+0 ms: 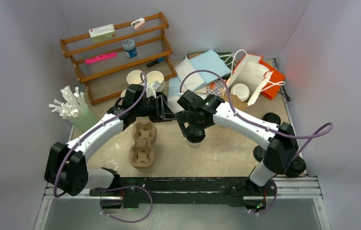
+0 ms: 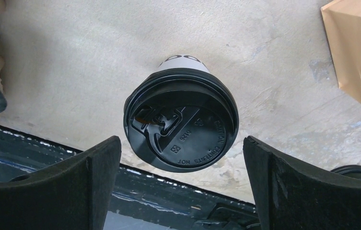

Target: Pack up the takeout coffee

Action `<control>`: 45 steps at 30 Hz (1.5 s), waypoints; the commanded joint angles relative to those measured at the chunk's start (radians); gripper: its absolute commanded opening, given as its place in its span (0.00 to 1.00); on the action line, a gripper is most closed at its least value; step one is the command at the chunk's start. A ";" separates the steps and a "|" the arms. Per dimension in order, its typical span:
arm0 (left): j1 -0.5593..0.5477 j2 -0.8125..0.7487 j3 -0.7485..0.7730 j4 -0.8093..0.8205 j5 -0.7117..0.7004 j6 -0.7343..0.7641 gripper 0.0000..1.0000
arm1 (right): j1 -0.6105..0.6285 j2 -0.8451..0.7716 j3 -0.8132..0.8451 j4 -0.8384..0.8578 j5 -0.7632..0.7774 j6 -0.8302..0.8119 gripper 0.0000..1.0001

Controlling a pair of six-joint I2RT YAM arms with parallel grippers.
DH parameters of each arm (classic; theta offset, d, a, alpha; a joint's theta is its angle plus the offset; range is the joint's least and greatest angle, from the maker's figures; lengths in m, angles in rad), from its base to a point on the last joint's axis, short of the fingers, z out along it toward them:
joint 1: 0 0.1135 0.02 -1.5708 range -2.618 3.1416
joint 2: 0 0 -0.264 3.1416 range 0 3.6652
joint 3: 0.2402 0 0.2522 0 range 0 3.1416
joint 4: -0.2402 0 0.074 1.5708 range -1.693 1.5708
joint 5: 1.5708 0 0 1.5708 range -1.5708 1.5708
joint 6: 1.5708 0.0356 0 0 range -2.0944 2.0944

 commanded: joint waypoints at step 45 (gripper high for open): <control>0.004 0.024 -0.004 0.019 0.026 0.021 0.40 | 0.041 0.077 -0.039 0.031 0.053 -0.049 0.86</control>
